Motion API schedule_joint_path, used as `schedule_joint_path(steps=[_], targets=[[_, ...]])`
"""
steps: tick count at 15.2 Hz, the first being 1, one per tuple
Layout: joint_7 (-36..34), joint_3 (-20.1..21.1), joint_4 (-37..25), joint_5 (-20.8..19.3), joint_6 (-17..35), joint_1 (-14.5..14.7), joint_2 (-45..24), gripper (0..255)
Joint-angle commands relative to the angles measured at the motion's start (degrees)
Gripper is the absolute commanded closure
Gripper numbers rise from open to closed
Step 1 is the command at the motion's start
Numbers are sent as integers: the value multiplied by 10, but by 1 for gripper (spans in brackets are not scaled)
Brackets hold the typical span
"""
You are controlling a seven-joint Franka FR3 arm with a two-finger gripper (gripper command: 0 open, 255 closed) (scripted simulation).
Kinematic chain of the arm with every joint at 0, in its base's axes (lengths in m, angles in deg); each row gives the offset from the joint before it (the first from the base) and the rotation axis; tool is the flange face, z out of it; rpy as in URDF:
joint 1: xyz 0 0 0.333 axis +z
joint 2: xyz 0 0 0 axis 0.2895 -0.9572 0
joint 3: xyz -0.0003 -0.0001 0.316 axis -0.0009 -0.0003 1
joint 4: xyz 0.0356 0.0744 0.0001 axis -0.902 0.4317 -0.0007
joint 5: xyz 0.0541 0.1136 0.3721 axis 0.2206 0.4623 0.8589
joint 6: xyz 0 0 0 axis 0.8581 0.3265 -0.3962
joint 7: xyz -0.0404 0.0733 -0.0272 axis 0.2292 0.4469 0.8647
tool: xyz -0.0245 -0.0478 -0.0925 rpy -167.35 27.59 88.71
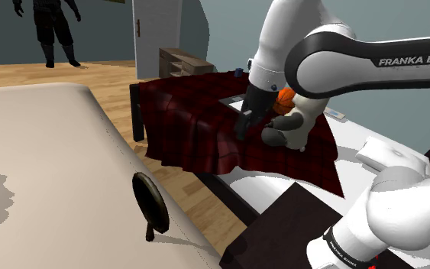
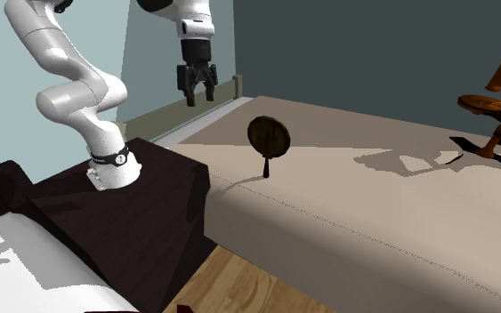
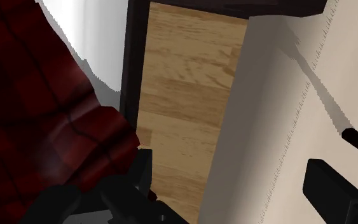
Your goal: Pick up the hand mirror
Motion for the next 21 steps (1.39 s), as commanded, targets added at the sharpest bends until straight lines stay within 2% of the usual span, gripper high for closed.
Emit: schedule_joint_path(steps=[1, 6, 10, 16, 21], targets=[[-35, 26, -18, 4, 15, 2, -33, 0], [-119, 86, -56, -4, 57, 2, -115, 0], [-195, 132, -99, -32, 84, -2, -193, 0], [-323, 185, -189, -116, 102, 8, -332, 0], [-422, 191, -287, -203, 92, 53, -458, 0]])
